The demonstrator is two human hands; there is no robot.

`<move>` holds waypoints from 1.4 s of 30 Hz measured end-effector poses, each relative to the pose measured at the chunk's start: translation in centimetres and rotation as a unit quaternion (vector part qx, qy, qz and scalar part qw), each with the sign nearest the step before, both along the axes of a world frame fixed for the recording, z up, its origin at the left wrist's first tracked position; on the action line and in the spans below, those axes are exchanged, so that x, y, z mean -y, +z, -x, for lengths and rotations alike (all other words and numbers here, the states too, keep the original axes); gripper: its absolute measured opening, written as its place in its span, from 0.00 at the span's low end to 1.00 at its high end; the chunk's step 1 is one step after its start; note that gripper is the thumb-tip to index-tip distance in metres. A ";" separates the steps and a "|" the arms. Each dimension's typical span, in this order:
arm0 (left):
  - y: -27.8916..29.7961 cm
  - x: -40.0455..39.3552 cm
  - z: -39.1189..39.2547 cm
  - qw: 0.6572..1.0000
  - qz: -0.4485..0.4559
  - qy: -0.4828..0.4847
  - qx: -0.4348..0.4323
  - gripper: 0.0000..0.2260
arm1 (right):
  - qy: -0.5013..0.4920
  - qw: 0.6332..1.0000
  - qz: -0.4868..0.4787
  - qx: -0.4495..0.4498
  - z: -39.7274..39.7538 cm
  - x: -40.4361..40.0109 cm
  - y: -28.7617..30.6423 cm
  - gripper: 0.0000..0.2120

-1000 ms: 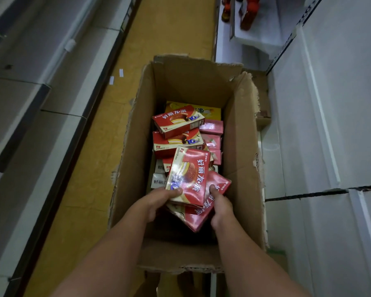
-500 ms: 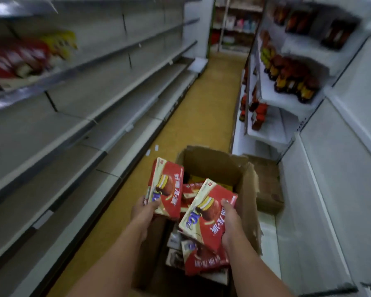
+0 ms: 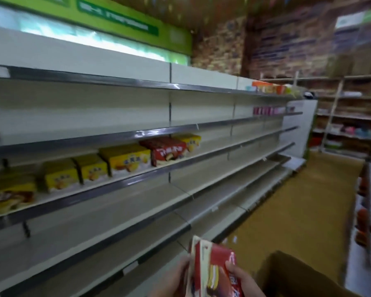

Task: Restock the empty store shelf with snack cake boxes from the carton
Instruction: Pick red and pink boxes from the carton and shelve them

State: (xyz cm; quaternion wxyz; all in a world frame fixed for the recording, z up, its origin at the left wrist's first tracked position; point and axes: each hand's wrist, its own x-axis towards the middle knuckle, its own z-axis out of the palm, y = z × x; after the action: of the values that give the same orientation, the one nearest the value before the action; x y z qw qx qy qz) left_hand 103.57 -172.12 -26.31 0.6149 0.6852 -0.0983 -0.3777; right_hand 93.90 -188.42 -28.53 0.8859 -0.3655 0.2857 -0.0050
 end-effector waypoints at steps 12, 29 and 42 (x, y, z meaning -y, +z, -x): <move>1.2 -14.4 -1.8 0.964 -0.014 0.266 0.019 0.18 | 0.091 0.992 0.073 0.048 -5.0 -13.3 7.5 0.20; 2.3 -29.7 -3.2 0.830 0.186 0.524 -0.031 0.18 | 0.283 0.915 0.286 -0.005 -11.5 -29.6 6.6 0.33; 2.4 -38.6 -3.6 0.872 0.210 0.435 -0.077 0.31 | 0.303 0.938 0.168 0.013 -12.1 -32.9 7.5 0.20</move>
State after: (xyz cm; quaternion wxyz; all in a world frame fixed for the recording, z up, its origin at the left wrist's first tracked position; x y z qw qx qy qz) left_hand 107.19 -133.53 -23.87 0.8521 0.4823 0.1799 -0.0942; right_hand 105.98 -155.55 -21.08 0.7749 -0.5779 0.1452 0.2109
